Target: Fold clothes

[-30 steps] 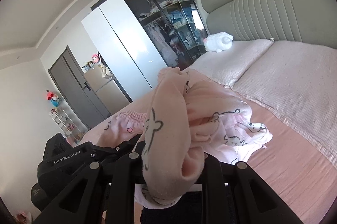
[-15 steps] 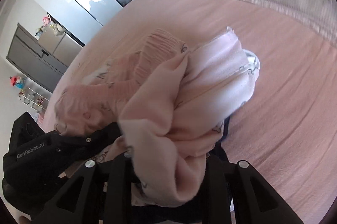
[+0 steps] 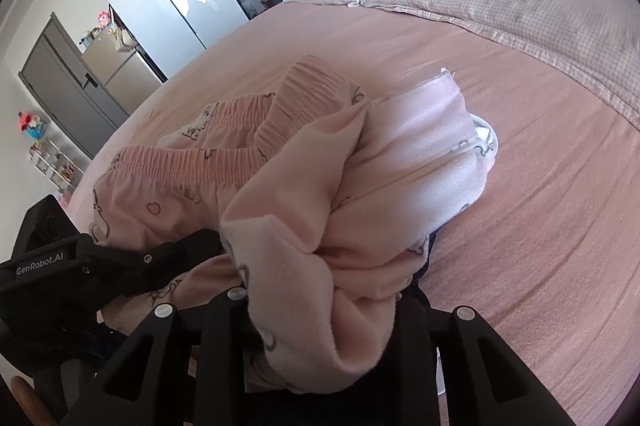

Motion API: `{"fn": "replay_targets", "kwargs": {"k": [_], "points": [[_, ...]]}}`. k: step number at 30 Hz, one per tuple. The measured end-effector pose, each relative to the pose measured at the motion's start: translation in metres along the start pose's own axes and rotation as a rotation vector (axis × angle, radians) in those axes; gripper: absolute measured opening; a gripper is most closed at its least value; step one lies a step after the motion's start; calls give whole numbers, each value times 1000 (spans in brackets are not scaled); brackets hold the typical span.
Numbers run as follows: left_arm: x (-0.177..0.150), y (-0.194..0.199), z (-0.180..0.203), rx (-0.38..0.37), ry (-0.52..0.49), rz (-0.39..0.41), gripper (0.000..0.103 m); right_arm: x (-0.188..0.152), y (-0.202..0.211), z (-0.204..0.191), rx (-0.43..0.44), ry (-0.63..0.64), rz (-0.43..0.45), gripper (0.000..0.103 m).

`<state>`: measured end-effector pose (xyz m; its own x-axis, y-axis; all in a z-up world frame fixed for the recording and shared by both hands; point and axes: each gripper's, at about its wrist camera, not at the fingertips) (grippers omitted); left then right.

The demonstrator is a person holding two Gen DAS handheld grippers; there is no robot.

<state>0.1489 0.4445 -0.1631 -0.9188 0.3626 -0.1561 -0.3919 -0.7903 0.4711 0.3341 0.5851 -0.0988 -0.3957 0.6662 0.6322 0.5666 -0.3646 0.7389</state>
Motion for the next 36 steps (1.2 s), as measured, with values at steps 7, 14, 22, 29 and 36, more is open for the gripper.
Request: {"fn": "replay_targets", "kwargs": {"k": [7,14,22,29,36], "points": [[-10,-6,3,-7,-30,-12,16,-2,1,-5,-6,21,1,26],[-28,2,24,108,-129,-55,22,1,8,-10,-16,66,-21,34],[-39,21,26,166,-183,-36,38,4,12,-13,-111,79,-83,38],[-59,19,33,217,-212,12,39,7,16,-15,-196,89,-138,103],[-30,33,54,401,-356,93,70,9,55,-45,-344,292,-78,103]]}}
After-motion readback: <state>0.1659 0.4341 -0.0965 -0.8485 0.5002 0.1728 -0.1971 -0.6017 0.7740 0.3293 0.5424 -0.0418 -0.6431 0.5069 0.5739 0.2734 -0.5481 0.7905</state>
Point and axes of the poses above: each gripper's, at about its wrist camera, not at the fingertips, and y roughly against the way its jaws point, z to its right, x to its top, and after that the axes turned 13 degrees about y, right-handed
